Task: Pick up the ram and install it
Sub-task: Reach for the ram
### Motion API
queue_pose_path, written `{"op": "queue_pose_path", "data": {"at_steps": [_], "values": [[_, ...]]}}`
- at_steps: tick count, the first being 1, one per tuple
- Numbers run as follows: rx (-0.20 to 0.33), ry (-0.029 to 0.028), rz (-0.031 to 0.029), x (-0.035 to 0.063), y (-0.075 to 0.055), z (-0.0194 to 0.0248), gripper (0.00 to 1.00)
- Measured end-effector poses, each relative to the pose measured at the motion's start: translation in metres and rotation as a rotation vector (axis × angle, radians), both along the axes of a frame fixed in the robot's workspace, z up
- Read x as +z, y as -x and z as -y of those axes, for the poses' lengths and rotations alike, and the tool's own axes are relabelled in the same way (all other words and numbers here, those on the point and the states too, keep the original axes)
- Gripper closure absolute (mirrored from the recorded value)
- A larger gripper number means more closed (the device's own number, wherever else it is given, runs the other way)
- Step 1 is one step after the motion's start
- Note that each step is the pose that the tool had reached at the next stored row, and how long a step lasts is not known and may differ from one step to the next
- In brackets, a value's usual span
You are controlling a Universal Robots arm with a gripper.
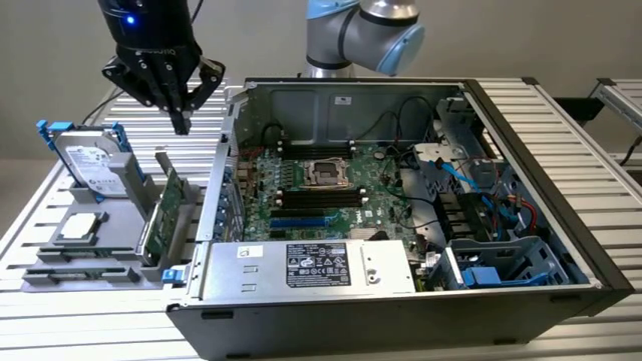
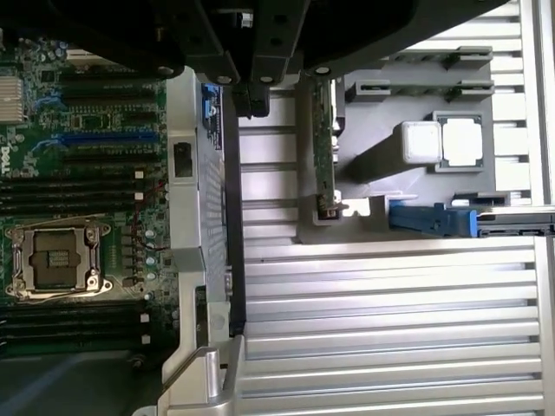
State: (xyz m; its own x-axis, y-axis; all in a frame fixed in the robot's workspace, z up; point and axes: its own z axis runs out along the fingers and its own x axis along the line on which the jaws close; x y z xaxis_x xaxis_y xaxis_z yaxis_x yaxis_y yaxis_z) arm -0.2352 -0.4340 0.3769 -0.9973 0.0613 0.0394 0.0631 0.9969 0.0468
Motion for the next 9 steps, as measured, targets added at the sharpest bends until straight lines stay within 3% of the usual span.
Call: {"op": "queue_pose_path", "data": {"at_steps": [9], "values": [[0.000, 0.0002, 0.0008, -0.0001, 0.039, 0.0083, 0.89]]}}
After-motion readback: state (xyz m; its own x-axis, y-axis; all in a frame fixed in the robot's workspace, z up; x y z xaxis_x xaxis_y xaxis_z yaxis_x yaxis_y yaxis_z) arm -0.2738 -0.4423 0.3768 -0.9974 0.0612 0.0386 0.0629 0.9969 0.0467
